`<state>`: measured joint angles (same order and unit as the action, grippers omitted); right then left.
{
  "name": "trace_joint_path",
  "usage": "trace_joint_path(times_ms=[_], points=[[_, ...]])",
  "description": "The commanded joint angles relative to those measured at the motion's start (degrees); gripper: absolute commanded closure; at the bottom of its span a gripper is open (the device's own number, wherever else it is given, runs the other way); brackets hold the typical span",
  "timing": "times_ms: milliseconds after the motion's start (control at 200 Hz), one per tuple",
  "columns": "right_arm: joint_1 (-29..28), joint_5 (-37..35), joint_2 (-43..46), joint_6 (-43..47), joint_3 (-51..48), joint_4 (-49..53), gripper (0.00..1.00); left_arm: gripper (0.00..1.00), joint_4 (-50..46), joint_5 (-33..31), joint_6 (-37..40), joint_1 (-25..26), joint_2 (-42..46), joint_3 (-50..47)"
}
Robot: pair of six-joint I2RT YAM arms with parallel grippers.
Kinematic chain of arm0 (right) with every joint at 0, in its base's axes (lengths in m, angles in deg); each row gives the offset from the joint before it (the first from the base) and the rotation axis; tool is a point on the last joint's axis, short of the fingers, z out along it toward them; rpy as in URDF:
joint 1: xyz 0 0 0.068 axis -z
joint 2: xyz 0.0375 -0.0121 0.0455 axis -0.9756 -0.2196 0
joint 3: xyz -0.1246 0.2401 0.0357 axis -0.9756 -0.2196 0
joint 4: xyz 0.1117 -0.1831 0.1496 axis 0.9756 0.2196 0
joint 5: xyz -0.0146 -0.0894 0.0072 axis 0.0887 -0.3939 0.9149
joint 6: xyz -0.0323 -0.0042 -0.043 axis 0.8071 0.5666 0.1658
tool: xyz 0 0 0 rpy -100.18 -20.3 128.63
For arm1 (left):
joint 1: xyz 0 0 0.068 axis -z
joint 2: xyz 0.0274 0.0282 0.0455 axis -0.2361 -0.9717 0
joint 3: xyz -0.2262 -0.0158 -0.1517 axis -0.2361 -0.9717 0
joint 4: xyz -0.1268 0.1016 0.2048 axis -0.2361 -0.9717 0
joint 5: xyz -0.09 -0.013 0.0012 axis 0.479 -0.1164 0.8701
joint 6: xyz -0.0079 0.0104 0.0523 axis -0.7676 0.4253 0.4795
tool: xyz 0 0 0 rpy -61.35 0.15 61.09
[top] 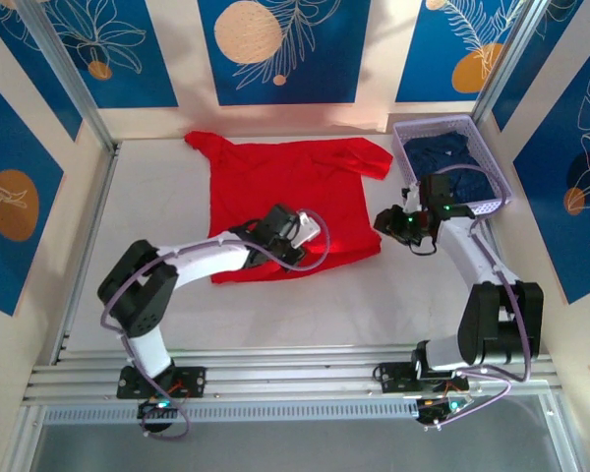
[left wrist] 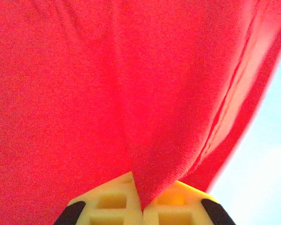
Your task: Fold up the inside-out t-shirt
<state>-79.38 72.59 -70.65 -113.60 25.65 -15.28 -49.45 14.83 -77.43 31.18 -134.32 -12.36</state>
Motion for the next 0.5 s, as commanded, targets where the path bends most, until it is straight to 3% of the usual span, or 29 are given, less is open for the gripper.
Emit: trace_joint_path(times_ms=[0,60,130,290,430,490], points=[[-6.2,-10.0,13.9,5.1,-7.9,-13.1,0.41,1.00,-4.8,6.3,-7.4,-1.7,5.4,3.9],[-9.8,-3.5,20.0,8.4,-14.5,-21.8,0.37,1.00,-6.4,6.7,-8.6,-2.4,6.7,4.5],[-15.8,-1.6,21.7,9.5,-18.6,-27.2,0.36,1.00,-7.2,7.8,-9.9,-3.5,7.8,5.4],[-37.1,-12.3,15.7,12.7,-26.4,-44.9,0.36,1.00,-12.4,12.0,-11.6,-6.9,8.5,11.3],[-47.6,-22.5,1.2,16.2,-25.0,-56.4,0.46,1.00,-16.7,13.0,-10.9,-8.6,7.8,15.8],[-49.1,-24.5,-4.2,16.8,-24.0,-60.4,0.52,1.00,-18.2,13.4,-10.7,-9.2,7.6,17.3]])
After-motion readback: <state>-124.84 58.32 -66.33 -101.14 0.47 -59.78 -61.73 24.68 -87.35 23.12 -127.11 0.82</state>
